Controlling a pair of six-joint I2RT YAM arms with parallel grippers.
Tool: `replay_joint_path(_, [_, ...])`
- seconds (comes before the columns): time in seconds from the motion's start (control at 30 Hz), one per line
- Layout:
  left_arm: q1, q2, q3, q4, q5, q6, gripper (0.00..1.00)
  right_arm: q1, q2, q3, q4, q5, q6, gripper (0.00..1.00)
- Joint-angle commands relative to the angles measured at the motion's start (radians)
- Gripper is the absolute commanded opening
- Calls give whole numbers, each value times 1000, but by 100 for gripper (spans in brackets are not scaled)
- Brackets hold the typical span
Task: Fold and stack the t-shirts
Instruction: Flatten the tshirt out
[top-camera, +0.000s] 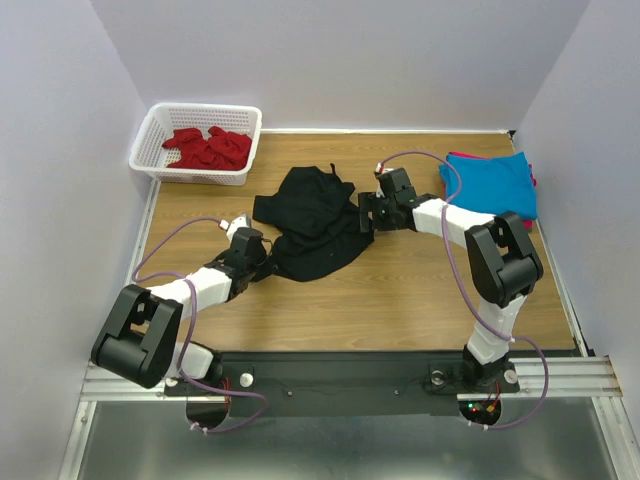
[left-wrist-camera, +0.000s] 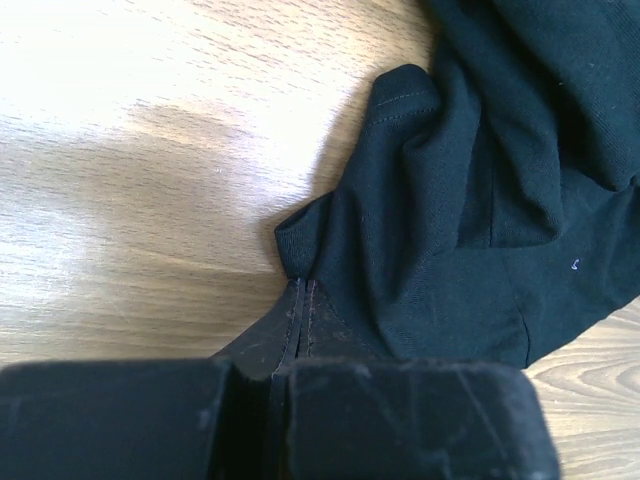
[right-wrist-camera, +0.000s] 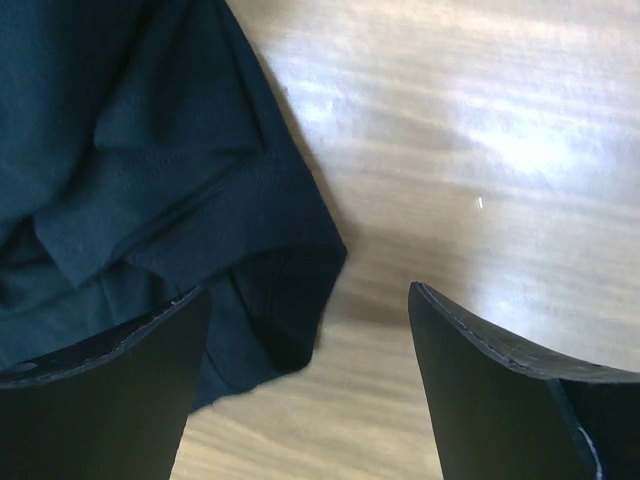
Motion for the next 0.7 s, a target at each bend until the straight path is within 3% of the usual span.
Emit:
replay_joint_path(0.0, [-5,-24,-2,-10,5,29,0,3,49,72,60,-10,-74,84])
replay_joint_path(0.13, [-5,-72,-17,-7,6,27,0,3,96,101,63,-49,-95,72])
replay_joint_path(0.27, [-7,-120,9,-16,26,46,0,3,96,109,67,-122,-91,21])
replay_joint_path(0.37, [-7,-201,50,-28,46,70,0,3,22,88,67,-158,-88,1])
replay_joint_path(0.67, [-12,-526,243,-106,119,122,0,2,-447,23,41,-98,-22,1])
